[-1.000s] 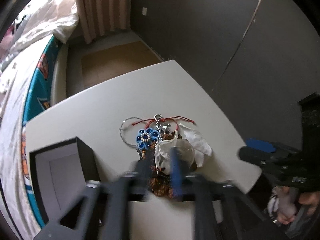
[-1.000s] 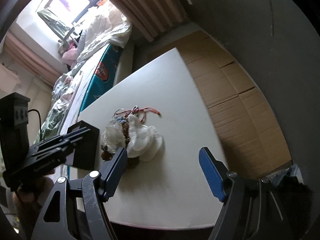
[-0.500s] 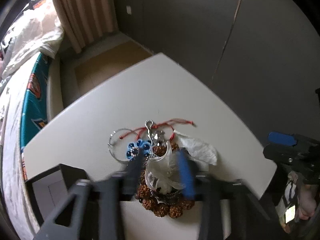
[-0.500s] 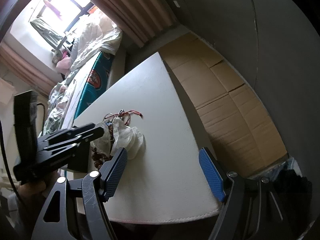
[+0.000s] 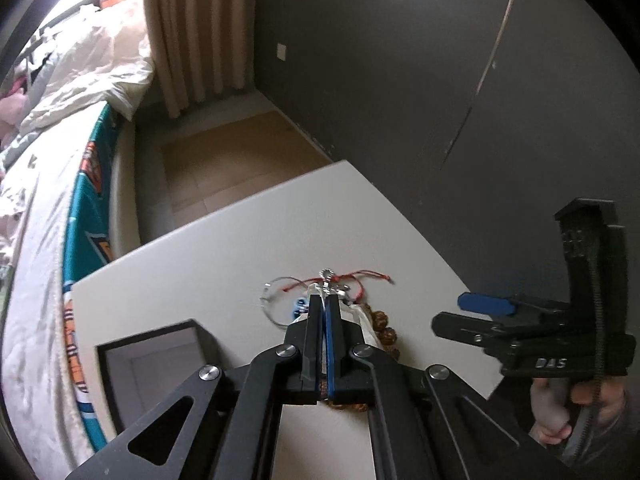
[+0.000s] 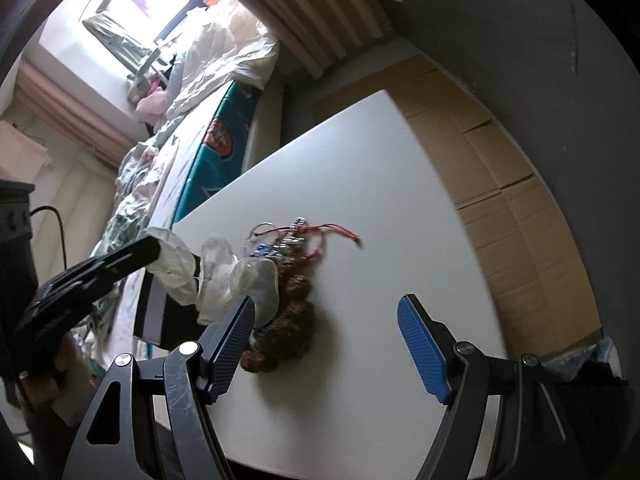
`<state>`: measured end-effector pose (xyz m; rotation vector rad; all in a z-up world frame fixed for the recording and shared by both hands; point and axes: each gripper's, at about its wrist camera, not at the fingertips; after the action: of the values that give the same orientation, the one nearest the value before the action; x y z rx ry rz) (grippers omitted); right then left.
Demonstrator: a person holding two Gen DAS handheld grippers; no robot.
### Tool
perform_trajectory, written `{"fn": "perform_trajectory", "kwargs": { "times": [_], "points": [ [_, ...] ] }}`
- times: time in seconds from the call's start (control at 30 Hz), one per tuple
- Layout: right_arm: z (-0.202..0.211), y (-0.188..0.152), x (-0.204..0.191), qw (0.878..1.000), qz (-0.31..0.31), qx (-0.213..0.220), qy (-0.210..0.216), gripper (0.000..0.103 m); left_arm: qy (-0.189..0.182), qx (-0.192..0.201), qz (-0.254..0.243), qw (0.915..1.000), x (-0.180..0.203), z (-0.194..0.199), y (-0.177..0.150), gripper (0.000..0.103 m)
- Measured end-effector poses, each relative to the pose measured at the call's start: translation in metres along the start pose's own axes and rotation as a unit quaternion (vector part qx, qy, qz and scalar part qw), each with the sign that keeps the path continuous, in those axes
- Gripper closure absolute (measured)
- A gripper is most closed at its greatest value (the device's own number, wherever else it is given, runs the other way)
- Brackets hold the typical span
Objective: Organize jewelry
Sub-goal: 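Lift the white tissue with the left gripper and carry it over the black box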
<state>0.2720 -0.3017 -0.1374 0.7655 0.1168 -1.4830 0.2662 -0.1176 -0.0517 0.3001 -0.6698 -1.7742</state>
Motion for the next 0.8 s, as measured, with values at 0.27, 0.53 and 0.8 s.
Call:
{"fn": "perform_trajectory", "kwargs": {
  "times": [0.27,0.53,0.8],
  "points": [
    [-0.007,-0.003,-0.045,0.998,0.05,-0.006,0.028,0.027,-0.008,0.019,0.03,0.9993,-0.023,0.027,-0.005,0.103],
    [-0.025,-0.018,-0.093,0.992,0.124,-0.025,0.03,0.027,-0.007,0.031,0.048,0.9984,-0.038,0.04,-0.013,0.103],
    [-0.051,-0.014,-0.085,0.992,0.113,-0.046,-0.019,0.029,0.005,0.046,0.067,0.9967,-0.057,0.06,-0.017,0.103]
  ]
}}
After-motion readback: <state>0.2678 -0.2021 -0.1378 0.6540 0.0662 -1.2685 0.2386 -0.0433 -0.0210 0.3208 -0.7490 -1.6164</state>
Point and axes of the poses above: each gripper's, at about its wrist camera, not at the fingertips, and z roughly against the way its jaws point, x to its right, y to its top, and after that the axes turned 1 degree about -y, right-handed
